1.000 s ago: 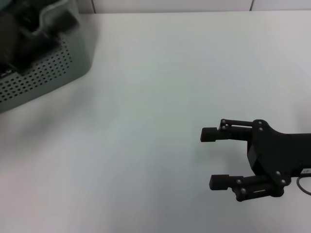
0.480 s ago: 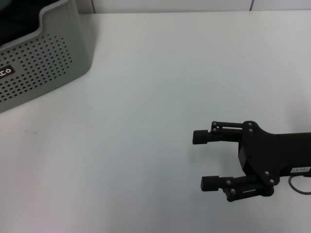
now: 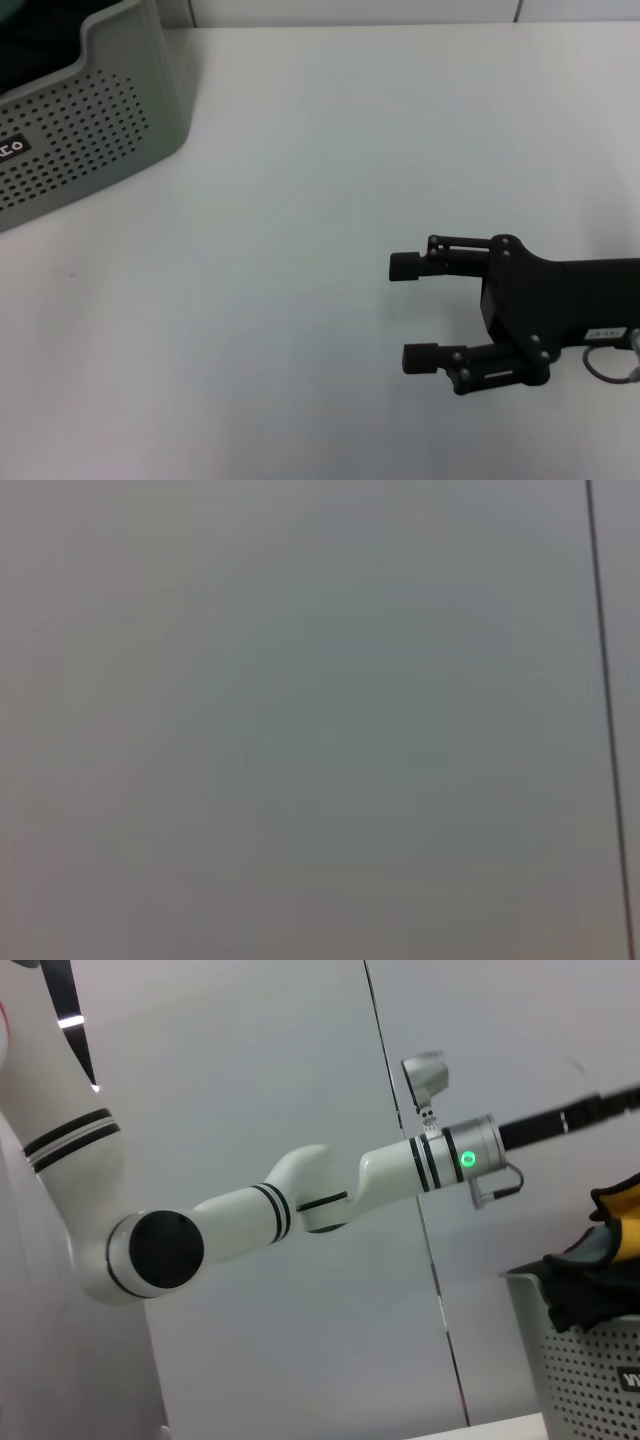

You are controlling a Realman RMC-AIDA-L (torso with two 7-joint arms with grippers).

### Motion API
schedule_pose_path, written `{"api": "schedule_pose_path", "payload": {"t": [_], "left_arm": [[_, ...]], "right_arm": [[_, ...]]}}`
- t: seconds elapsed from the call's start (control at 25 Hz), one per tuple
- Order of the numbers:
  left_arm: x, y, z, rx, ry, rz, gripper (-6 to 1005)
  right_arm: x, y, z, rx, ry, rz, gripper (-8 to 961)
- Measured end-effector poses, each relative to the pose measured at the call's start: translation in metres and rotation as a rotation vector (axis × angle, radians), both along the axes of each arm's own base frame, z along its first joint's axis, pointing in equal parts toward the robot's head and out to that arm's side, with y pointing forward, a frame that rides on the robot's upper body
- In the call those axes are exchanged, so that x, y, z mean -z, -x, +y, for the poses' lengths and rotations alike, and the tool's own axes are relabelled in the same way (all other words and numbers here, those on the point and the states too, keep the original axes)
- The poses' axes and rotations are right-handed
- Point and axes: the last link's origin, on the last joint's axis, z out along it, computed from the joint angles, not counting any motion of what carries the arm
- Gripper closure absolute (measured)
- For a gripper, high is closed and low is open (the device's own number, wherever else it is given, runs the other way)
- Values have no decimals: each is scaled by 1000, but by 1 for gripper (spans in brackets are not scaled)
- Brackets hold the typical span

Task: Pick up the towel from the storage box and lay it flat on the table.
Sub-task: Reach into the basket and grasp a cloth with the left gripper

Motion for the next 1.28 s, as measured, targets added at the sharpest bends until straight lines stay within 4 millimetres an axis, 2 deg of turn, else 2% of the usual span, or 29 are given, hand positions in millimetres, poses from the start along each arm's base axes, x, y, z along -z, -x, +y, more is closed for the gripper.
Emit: {"api": "schedule_pose_path", "payload": {"t": [0.2, 0.4, 0.76, 1.2, 1.28], "left_arm": [[7, 15, 3, -118, 43, 93, 256], [4, 26, 6, -198, 6, 121, 258], [19, 34, 17, -276, 26, 215, 260], [21, 39, 22, -311, -12, 231, 418], [23, 38, 24, -315, -18, 237, 516]], "right_arm": [[1, 3, 6, 1, -16, -8, 160], [3, 7, 9, -4, -10, -9, 160], [4, 8, 10, 3, -16, -6, 160], [3, 10, 12, -3, -19, -1, 159], [3, 10, 12, -3, -19, -1, 159]]}}
